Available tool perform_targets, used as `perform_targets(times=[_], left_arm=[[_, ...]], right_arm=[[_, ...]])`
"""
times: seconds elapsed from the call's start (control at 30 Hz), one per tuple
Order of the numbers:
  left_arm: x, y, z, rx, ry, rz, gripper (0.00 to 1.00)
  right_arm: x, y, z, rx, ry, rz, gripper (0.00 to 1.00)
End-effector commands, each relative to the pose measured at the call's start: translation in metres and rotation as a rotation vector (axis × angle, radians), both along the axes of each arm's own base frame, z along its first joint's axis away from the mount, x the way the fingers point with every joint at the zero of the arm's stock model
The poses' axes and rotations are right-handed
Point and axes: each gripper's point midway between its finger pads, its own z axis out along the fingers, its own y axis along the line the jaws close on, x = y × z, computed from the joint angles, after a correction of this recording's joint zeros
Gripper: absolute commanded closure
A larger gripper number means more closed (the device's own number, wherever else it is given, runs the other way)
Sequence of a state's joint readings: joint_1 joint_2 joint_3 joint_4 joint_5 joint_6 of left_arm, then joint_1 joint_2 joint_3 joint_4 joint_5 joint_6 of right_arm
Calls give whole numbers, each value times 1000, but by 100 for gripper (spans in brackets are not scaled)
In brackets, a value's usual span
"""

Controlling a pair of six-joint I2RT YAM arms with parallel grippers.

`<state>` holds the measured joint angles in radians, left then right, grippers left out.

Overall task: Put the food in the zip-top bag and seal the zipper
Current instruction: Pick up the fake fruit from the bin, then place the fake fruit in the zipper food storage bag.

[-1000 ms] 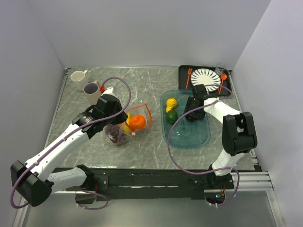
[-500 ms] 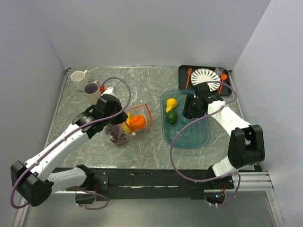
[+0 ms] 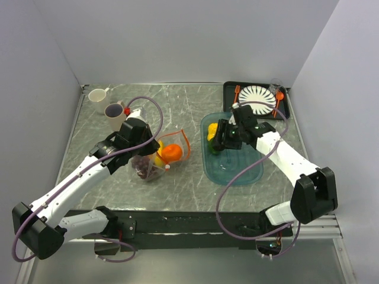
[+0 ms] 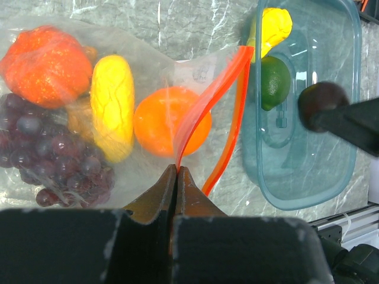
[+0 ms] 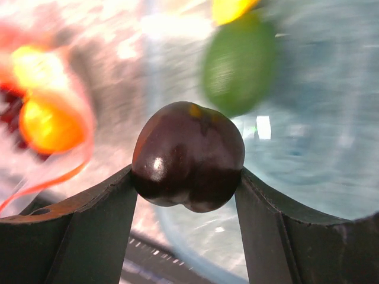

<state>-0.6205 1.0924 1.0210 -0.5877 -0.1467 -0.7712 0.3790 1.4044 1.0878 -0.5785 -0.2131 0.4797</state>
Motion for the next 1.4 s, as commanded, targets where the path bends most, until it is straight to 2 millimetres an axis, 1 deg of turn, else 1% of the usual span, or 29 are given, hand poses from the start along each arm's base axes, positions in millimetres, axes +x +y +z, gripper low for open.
perform_targets(times=[0.0, 0.03, 0.07, 0.1, 0.13, 0.17, 0.2, 0.27, 0.3, 0.33, 0.37, 0.4, 0.5, 0.53, 0.57, 0.6, 0.63, 0.67, 0.7, 0.77, 0.9, 0.93, 1.1, 1.17, 1.2, 1.27, 1.3, 1.37], left_arm=[[3, -1, 20, -39, -58, 0, 99], [3, -1, 20, -39, -58, 0, 99], [3, -2, 21, -40, -59, -2, 99], [3, -2, 20, -40, -55, 0, 99], [3, -2, 21, -43, -57, -3, 99], [2, -3, 21, -45, -54, -4, 99], [2, -2, 20, -43, -53, -5, 99], [2, -2, 20, -44, -54, -3, 99], [1, -1, 19, -43, -54, -2, 99], [1, -1, 20, -46, -56, -1, 99], [1, -1, 20, -43, -57, -2, 99], [2, 0, 20, -40, -57, 1, 99], [1, 3, 22, -22, -60, 4, 99], [2, 4, 24, -18, -65, 11, 99], [2, 6, 25, -14, -66, 12, 99], [1, 7, 25, -11, -69, 15, 99], [1, 9, 26, -8, -73, 24, 99], [1, 10, 26, -10, -73, 32, 99], [1, 11, 27, -12, -76, 35, 99], [0, 14, 27, -13, -83, 48, 99], [0, 16, 28, -14, -87, 58, 99], [0, 16, 29, -11, -90, 59, 99], [1, 19, 29, 2, -89, 74, 99], [2, 21, 28, 4, -91, 81, 99], [2, 21, 28, 1, -91, 83, 99], [2, 21, 29, -2, -97, 87, 99], [2, 22, 30, -1, -99, 87, 99], [2, 23, 28, 9, -94, 89, 99]], right_arm=[[-5, 53, 43, 156, -77, 130, 48], [-6, 60, 47, 169, -81, 145, 48], [-11, 71, 48, 180, -77, 178, 48], [-9, 78, 56, 200, -94, 187, 48], [-9, 82, 59, 207, -98, 195, 48], [-12, 92, 61, 222, -98, 224, 48], [-12, 97, 66, 233, -105, 235, 48], [-13, 109, 68, 246, -102, 263, 48], [-15, 117, 74, 260, -110, 292, 48], [-16, 123, 75, 263, -107, 308, 48], [-16, 128, 68, 254, -87, 314, 48], [-19, 137, 72, 260, -92, 339, 48], [-21, 153, 67, 272, -77, 373, 47], [-25, 160, 65, 277, -68, 392, 47], [-24, 164, 58, 272, -51, 398, 47], [-23, 168, 60, 274, -51, 404, 47], [-26, 174, 59, 272, -48, 420, 47], [-27, 179, 52, 266, -37, 429, 47], [-25, 182, 53, 268, -39, 427, 47], [-29, 192, 51, 276, -36, 452, 47], [-33, 207, 48, 275, -22, 486, 45], [-34, 210, 45, 268, -13, 491, 43], [-40, 225, 55, 280, -38, 543, 36], [-39, 227, 58, 278, -47, 547, 34], [-38, 227, 58, 271, -47, 541, 30], [-37, 224, 57, 256, -56, 533, 27], [-37, 223, 58, 250, -61, 530, 23], [-38, 220, 58, 246, -68, 530, 21]])
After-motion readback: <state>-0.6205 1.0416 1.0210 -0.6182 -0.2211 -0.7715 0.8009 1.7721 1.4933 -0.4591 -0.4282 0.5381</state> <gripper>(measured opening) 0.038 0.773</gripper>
